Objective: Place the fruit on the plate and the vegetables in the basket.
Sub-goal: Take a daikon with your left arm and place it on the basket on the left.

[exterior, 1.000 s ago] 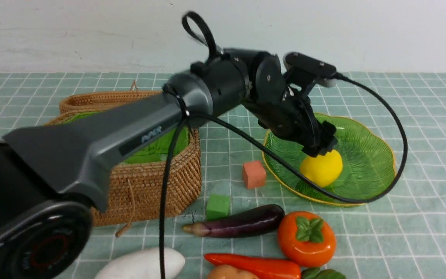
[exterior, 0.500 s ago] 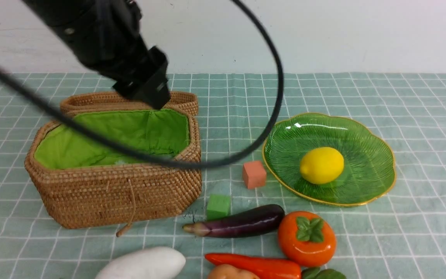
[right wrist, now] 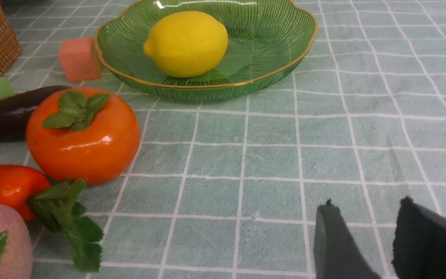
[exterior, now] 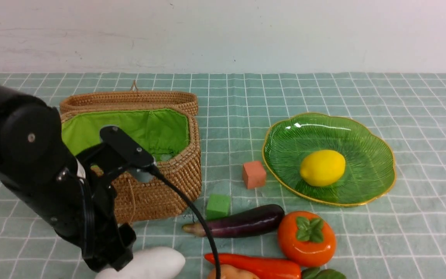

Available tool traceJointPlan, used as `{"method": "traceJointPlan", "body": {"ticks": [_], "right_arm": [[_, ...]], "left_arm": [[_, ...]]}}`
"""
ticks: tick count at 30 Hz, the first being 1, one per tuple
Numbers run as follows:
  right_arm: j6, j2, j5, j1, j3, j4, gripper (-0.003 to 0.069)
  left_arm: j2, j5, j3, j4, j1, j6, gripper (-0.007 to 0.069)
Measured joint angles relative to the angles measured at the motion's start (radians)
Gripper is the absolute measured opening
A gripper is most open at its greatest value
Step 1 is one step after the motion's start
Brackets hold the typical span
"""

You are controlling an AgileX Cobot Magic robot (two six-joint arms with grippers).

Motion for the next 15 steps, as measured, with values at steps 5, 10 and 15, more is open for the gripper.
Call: {"method": "traceJointPlan", "body": {"ticks": [5,10,15], "right_arm": [[0.0,0.0,0.0,0.0,0.0,0.0,0.0241],[0.0,0.0,0.0,0.0,0.0,-0.001,0.0241],[0.0,0.0,0.0,0.0,0.0,-0.001,0.0241]], "left_arm": [[0.021,-0.066,0.013,0.014,0.0,0.035,0.0655],[0.044,-0.074,0.014,0.009,-0.001,0.078,0.0668],[0.125,-0.071,0.014,0.0,-0.001,0.19,0.0668]]}}
